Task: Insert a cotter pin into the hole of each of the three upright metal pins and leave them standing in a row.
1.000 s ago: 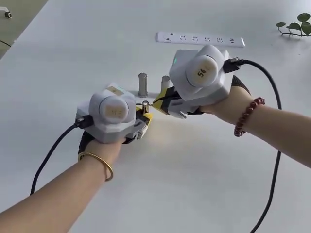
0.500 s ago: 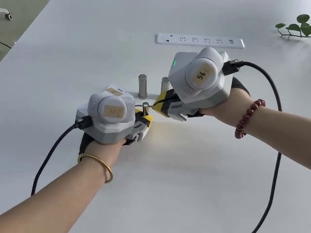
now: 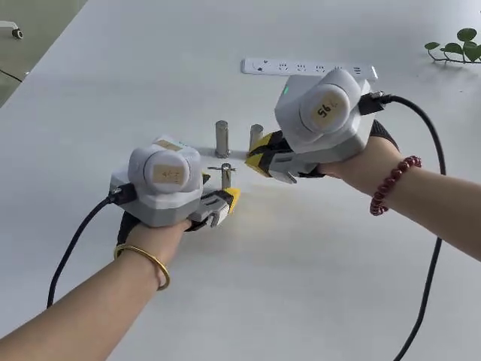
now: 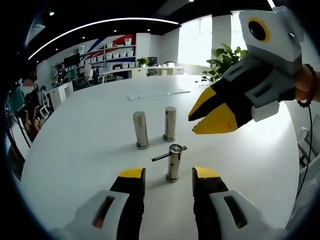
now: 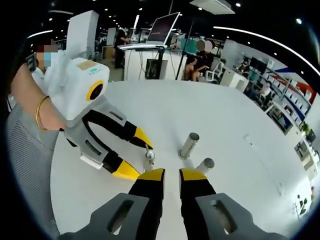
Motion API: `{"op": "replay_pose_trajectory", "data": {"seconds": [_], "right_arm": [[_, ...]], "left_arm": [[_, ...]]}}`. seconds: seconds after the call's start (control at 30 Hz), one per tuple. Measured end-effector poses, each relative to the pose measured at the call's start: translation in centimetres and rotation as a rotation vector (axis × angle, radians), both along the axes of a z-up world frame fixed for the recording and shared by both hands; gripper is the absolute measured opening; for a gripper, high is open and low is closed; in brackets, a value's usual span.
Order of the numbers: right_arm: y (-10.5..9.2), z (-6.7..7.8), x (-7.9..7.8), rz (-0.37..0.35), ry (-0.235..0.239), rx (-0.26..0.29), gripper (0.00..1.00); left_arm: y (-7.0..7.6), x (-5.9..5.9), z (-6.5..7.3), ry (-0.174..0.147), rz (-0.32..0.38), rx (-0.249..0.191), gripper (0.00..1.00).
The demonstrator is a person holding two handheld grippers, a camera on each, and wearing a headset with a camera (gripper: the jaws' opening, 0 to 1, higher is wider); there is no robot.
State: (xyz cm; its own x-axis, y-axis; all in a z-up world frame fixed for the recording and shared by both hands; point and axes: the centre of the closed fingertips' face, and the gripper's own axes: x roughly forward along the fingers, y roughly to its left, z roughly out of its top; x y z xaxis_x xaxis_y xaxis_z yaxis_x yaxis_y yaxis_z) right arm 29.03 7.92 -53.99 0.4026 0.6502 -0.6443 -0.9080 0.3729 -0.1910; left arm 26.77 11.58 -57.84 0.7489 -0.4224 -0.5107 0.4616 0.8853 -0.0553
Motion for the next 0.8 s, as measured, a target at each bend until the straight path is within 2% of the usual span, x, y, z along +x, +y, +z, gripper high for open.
{"op": "replay_pose_trajectory", "data": {"seconds": [0.07,0.2,0.27,0.37,0.4,0.43,0.47,0.57,0.7,0.8], "right_arm": [[-0.6,0.3,0.9,-0.064,0.018,0.029,0.12],[-0.7,0.2,1.4,-0.08,0.006,0.027,0.17],[-0.9,0.1,2.0,-0.112,0.009,0.044,0.2],[-1.0,-0.1,2.7,-0.147,-0.01,0.068,0.24],[-0.7,0.1,3.2,-0.164,-0.022,0.121,0.25],[-0.6,0.1,3.3,-0.166,-0.017,0.143,0.25],[-0.9,-0.2,3.4,-0.188,0.003,0.132,0.25],[-0.7,0.0,4.0,-0.203,-0.004,0.182,0.25],[-0.9,-0.4,4.8,-0.24,0.008,0.208,0.23],[-0.7,-0.7,5.2,-0.263,0.028,0.25,0.21]], "left_arm": [[0.1,-0.1,0.3,-0.003,0.005,-0.01,0.41],[0.1,-0.6,0.8,0.003,-0.003,-0.033,0.46],[0.3,-0.7,0.8,0.005,-0.002,-0.043,0.49],[0.6,-0.9,1.2,-0.005,-0.002,-0.047,0.56],[0.7,-1.0,1.5,-0.012,-0.004,-0.049,0.58],[0.7,-1.0,1.6,-0.014,-0.005,-0.049,0.59],[0.8,-1.1,1.7,-0.022,-0.011,-0.046,0.6],[1.1,-1.1,1.7,-0.03,-0.02,-0.032,0.64],[1.1,-1.2,2.0,-0.038,-0.028,-0.033,0.69],[0.9,-1.4,2.4,-0.043,-0.036,-0.041,0.72]]}}
